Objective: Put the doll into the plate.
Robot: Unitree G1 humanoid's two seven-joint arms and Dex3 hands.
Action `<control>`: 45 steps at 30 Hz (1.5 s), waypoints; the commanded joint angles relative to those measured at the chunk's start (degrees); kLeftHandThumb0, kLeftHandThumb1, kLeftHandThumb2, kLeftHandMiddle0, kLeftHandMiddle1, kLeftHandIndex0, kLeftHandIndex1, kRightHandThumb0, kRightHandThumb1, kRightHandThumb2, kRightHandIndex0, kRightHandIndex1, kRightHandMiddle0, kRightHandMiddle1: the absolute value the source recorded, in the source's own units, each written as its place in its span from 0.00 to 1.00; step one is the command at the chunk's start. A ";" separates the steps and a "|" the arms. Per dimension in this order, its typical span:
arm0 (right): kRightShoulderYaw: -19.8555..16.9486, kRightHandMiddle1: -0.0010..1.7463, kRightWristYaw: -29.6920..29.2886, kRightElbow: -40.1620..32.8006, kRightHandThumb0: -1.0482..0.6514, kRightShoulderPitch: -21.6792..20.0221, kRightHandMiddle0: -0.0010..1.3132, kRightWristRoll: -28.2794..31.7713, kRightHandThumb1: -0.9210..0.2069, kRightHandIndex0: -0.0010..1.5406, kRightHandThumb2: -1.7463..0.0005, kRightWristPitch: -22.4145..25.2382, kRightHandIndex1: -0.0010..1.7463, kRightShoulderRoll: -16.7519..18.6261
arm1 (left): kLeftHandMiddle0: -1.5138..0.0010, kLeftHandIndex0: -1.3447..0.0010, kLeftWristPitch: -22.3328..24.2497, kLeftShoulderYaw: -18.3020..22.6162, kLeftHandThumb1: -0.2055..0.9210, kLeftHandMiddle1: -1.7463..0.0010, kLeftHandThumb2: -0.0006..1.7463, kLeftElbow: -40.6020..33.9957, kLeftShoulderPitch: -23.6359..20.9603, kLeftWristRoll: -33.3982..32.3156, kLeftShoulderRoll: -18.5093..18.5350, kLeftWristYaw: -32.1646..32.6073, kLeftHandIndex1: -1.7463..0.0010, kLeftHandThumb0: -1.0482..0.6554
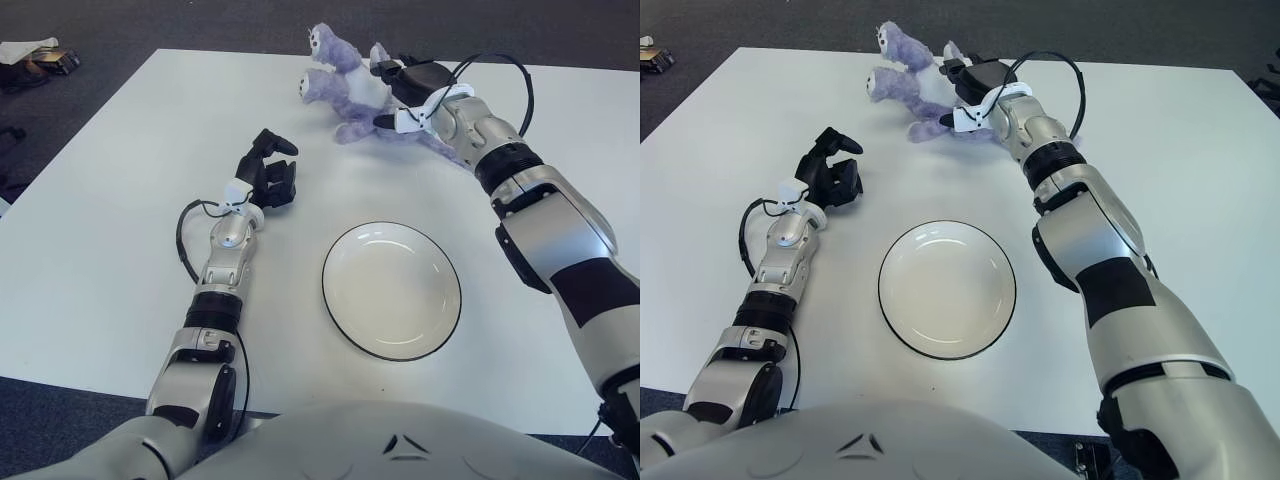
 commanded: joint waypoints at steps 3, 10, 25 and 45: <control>0.30 0.24 -1.39 2.36 0.00 -2.18 0.00 0.10 0.00 0.02 0.58 1.53 0.01 1.39 | 0.34 0.74 -0.50 -0.10 0.77 0.00 0.50 1.81 3.04 -0.12 -0.73 -0.07 0.00 0.39; 0.98 0.26 -2.74 4.26 0.00 -3.17 0.00 -0.27 0.00 0.00 0.60 3.78 0.00 2.61 | 0.34 0.73 -0.96 -0.11 0.76 0.00 0.51 2.15 2.97 -0.30 -0.48 -0.63 0.00 0.39; 1.66 0.25 -4.29 6.23 0.00 -4.23 0.00 -0.53 0.00 0.00 0.59 9.75 0.00 3.20 | 0.34 0.73 -1.19 0.43 0.76 0.00 0.51 2.93 2.72 -1.37 -0.50 -1.96 0.00 0.39; 1.17 0.32 -7.49 7.49 0.02 -3.43 0.00 0.04 0.00 0.10 0.64 15.41 0.06 2.20 | 0.35 0.74 -2.59 0.69 0.77 0.00 0.50 4.75 2.18 -2.44 0.37 -3.06 0.00 0.39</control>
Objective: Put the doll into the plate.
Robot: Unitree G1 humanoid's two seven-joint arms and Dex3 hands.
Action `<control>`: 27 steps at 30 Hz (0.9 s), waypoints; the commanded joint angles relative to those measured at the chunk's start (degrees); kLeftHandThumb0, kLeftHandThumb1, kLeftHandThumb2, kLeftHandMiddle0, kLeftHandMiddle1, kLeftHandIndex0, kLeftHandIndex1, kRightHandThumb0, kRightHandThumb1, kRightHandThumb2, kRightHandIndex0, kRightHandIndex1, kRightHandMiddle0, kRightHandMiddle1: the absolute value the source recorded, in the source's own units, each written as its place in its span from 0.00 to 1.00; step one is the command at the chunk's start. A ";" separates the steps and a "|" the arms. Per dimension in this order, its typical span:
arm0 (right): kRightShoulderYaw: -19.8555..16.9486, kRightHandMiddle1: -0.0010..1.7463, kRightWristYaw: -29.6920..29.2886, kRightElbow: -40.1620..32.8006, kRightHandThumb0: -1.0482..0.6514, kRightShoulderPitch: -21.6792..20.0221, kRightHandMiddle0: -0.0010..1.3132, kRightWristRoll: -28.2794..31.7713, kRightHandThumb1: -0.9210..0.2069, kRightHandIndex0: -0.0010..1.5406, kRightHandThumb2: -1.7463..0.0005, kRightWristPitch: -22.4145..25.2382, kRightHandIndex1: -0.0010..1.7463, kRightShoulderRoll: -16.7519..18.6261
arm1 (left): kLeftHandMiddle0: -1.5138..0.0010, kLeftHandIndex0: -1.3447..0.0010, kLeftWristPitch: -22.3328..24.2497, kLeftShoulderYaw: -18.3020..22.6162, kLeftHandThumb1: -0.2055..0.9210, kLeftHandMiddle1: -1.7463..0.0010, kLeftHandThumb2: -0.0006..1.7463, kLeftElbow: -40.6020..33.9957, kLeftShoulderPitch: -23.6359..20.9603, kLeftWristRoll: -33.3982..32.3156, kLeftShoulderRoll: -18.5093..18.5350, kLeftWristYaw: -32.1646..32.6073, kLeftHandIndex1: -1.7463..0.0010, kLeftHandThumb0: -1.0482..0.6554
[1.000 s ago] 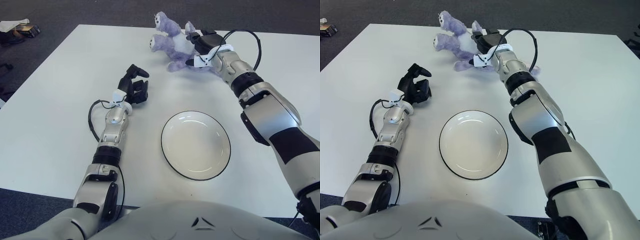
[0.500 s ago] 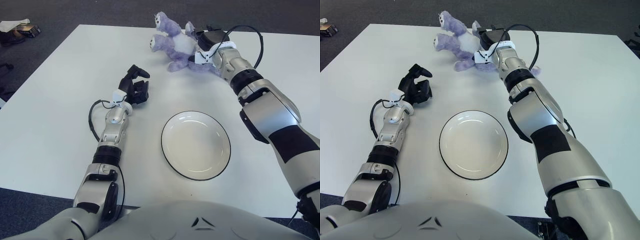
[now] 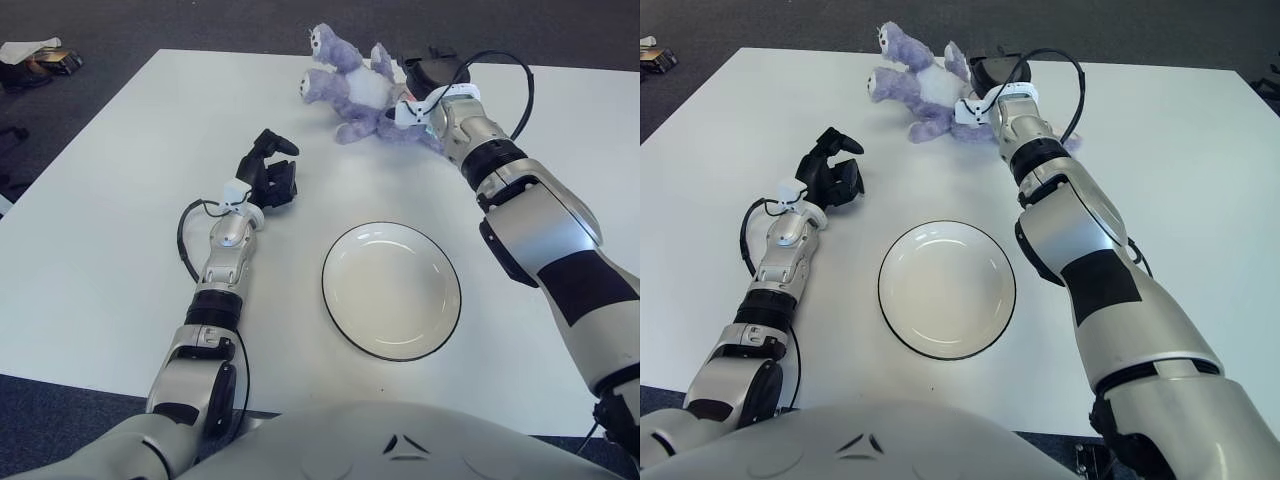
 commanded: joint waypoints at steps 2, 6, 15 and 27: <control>-0.38 0.33 -0.41 0.64 0.02 -0.42 0.00 0.43 0.00 0.10 0.64 1.33 0.06 -0.81 | 0.35 0.74 -0.60 0.34 0.77 0.00 0.50 2.04 3.13 -0.18 -0.37 -0.34 0.00 0.39; -0.54 0.33 -0.29 0.93 0.02 -0.21 0.00 0.56 0.00 0.09 0.64 1.75 0.06 -0.99 | 0.35 0.74 -0.67 0.28 0.77 0.00 0.50 1.87 3.27 -0.12 -0.25 -0.39 0.00 0.39; -0.41 0.34 0.12 1.62 0.02 0.45 0.00 0.38 0.00 0.01 0.67 2.89 0.30 -0.77 | 0.35 0.74 -1.41 0.01 0.77 0.00 0.51 1.74 3.60 0.45 -0.13 -0.10 0.00 0.39; -0.12 0.32 4.36 2.29 0.02 1.11 0.00 0.47 0.00 0.00 0.66 3.65 0.49 -0.88 | 0.34 0.73 -1.90 -0.07 0.76 0.00 0.51 1.14 3.90 1.89 -0.63 1.70 0.00 0.39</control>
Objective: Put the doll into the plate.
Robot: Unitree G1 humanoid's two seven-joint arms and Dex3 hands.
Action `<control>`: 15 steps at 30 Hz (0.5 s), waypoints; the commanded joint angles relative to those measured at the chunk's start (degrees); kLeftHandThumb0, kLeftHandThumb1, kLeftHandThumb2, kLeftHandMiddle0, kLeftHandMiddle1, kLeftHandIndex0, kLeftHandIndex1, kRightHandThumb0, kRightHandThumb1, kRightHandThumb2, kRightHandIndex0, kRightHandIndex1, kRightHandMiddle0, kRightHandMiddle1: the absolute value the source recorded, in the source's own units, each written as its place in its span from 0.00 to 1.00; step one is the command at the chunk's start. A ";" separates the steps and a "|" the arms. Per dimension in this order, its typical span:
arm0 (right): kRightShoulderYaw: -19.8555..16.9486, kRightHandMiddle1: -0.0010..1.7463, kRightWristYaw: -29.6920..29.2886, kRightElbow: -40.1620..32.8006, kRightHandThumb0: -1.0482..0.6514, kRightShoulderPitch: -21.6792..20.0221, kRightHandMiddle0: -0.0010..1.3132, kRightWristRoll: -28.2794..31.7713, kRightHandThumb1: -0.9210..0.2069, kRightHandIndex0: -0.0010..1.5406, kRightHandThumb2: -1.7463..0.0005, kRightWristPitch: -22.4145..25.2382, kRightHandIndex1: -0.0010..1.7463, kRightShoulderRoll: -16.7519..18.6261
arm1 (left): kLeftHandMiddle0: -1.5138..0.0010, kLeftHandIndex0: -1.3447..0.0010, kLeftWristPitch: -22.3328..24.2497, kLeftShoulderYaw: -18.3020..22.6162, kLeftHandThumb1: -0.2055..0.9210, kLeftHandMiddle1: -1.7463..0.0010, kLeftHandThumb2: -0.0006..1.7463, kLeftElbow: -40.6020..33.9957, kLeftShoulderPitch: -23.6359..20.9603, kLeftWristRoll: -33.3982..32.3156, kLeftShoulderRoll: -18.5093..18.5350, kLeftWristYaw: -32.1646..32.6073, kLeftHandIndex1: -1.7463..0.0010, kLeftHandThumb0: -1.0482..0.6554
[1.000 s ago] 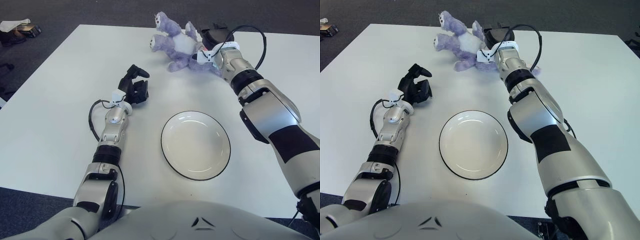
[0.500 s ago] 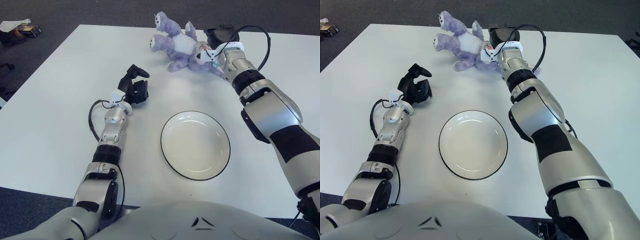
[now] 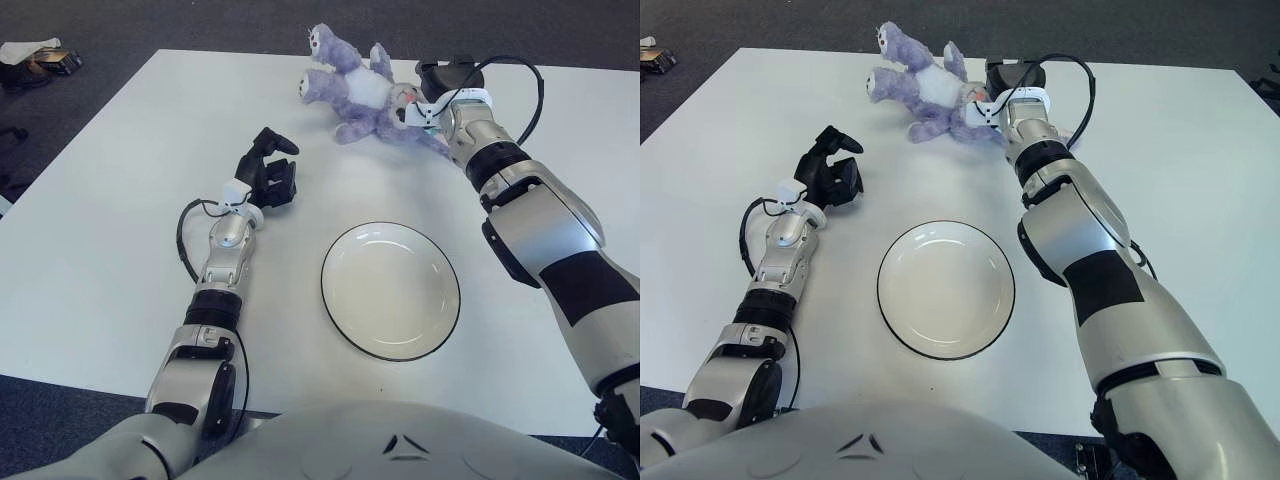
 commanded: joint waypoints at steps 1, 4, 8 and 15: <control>-0.07 0.32 1.96 0.48 0.02 0.66 0.00 0.44 0.00 0.00 0.66 -0.26 0.50 -0.30 | 0.35 0.73 -0.15 0.03 0.76 0.00 0.51 1.37 3.70 0.39 -0.75 0.85 0.00 0.39; -0.38 0.34 3.54 0.69 0.01 1.30 0.00 0.80 0.00 0.00 0.65 -1.12 0.55 -0.34 | 0.35 0.73 -0.19 0.09 0.76 0.00 0.52 1.09 3.75 0.84 -0.94 1.45 0.00 0.39; -0.80 0.36 5.66 0.71 0.01 1.46 0.00 1.27 0.00 0.00 0.65 -1.87 0.57 -0.40 | 0.35 0.73 0.22 -0.03 0.75 0.00 0.52 0.76 3.88 1.13 -0.72 1.39 0.00 0.39; -1.59 0.39 9.01 0.75 0.02 2.20 0.00 2.43 0.00 0.03 0.64 -2.82 0.51 -0.12 | 0.34 0.73 0.86 -0.01 0.75 0.00 0.52 0.32 3.95 0.76 -0.79 1.25 0.00 0.39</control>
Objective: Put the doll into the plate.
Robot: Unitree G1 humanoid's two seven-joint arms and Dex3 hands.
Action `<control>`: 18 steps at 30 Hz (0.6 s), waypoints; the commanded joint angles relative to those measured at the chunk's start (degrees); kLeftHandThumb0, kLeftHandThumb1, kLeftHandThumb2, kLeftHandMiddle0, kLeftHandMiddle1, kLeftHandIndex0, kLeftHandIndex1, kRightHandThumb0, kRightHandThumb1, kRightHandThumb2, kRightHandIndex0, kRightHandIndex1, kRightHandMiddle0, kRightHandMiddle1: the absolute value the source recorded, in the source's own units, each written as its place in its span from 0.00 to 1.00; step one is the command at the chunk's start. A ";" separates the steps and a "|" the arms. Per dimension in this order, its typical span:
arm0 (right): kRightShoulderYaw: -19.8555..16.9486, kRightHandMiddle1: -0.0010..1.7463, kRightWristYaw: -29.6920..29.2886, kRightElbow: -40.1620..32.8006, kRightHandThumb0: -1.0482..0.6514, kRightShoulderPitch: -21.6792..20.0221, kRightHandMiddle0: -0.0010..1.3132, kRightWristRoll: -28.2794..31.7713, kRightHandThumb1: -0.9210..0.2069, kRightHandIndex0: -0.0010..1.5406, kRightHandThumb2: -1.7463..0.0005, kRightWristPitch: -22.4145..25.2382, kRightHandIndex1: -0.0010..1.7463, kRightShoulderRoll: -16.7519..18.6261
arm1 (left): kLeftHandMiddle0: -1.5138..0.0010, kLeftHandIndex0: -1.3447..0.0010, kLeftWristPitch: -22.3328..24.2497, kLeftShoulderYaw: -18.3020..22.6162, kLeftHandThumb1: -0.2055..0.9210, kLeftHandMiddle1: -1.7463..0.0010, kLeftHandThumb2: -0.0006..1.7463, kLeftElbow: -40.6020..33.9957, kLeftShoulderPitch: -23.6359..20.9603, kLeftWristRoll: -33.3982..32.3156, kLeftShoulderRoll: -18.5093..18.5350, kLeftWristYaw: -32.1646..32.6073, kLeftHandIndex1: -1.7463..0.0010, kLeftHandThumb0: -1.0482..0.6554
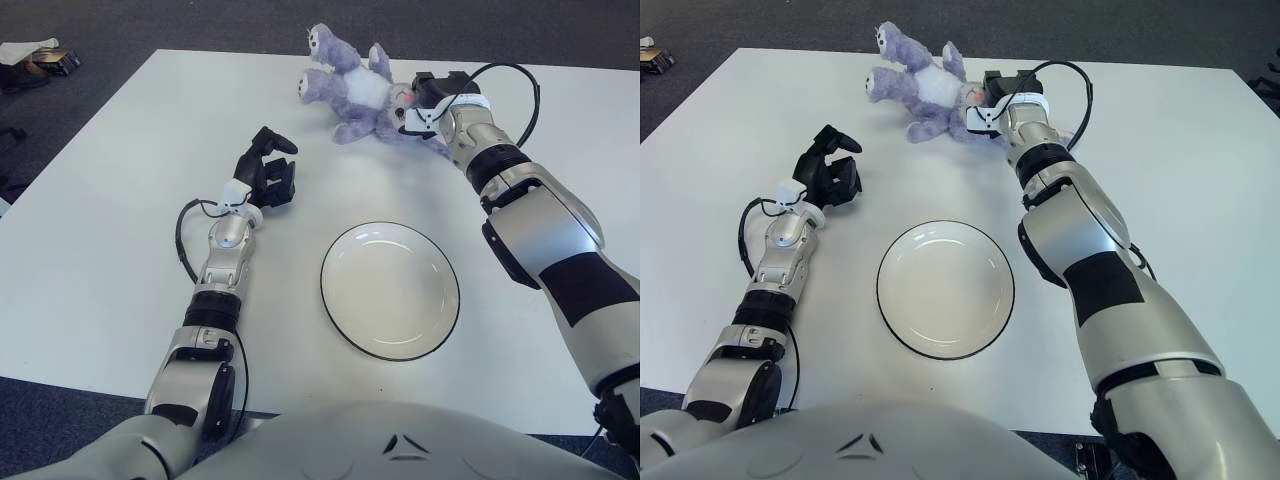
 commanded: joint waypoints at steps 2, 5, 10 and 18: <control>-0.64 0.40 1.92 0.32 0.02 1.95 0.00 1.01 0.00 0.05 0.63 -0.78 0.51 -0.03 | 0.34 0.73 0.70 0.07 0.75 0.00 0.52 1.19 3.54 -0.19 -0.81 0.39 0.00 0.39; -1.25 0.41 2.99 0.29 0.02 2.53 0.00 1.84 0.00 0.08 0.63 -1.57 0.52 0.14 | 0.34 0.73 1.13 0.11 0.76 0.00 0.52 0.95 3.61 -0.40 -0.94 0.32 0.00 0.39; -2.16 0.43 3.85 0.27 0.03 3.02 0.00 2.73 0.00 0.12 0.62 -1.76 0.47 0.52 | 0.34 0.73 1.42 0.20 0.76 0.00 0.51 0.77 3.71 -0.81 -1.09 0.06 0.00 0.39; -2.28 0.48 4.39 0.31 0.04 3.56 0.00 3.12 0.00 0.17 0.62 -1.54 0.45 1.36 | 0.34 0.73 0.59 0.00 0.76 0.00 0.52 0.52 3.93 -0.20 -1.23 0.53 0.00 0.39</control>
